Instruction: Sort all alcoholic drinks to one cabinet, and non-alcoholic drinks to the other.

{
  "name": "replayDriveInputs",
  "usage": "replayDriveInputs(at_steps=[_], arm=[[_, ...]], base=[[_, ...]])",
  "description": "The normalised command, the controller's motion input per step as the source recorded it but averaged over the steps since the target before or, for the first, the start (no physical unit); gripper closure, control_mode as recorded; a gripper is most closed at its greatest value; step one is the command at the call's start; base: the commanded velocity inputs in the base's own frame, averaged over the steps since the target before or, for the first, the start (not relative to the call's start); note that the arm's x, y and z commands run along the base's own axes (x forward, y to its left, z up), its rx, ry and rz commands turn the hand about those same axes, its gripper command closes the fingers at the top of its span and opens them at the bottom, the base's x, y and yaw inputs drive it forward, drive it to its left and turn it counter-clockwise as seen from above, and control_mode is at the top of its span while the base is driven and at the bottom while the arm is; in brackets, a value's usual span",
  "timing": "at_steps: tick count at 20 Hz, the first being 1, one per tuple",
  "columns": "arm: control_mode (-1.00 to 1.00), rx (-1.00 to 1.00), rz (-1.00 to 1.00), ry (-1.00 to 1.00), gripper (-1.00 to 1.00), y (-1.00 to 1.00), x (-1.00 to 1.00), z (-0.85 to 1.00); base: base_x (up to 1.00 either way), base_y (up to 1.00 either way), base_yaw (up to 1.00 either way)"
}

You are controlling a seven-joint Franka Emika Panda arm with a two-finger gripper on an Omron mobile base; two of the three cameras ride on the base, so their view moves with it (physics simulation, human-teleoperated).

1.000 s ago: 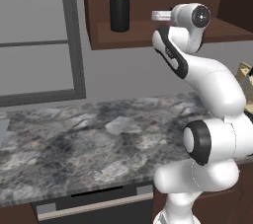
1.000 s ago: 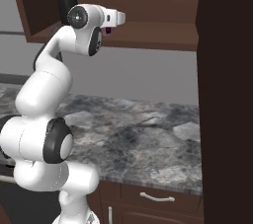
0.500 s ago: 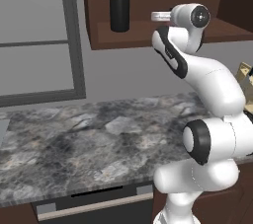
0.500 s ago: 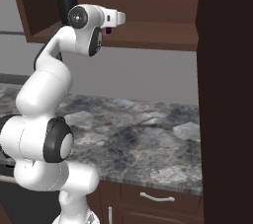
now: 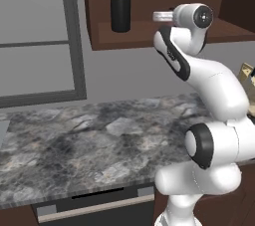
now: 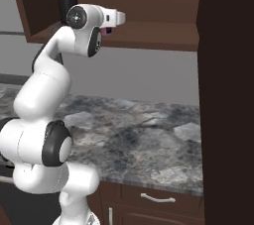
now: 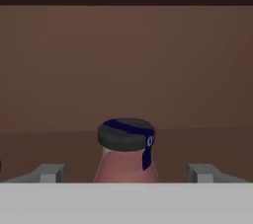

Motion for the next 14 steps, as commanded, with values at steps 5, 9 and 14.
replayDriveInputs(at_steps=[5, 9, 14], arm=[[-1.00, 0.00, 0.00, -0.02, -1.00, 0.00, -0.70, 0.12], [-1.00, 0.00, 0.00, -0.06, -1.00, 0.00, -1.00, 0.19], [-1.00, 0.00, 0.00, -0.03, -1.00, 0.00, -1.00, 0.24]], base=[[0.00, 0.00, 0.00], [0.00, 0.00, 0.00], [0.00, 0.00, 0.00]])
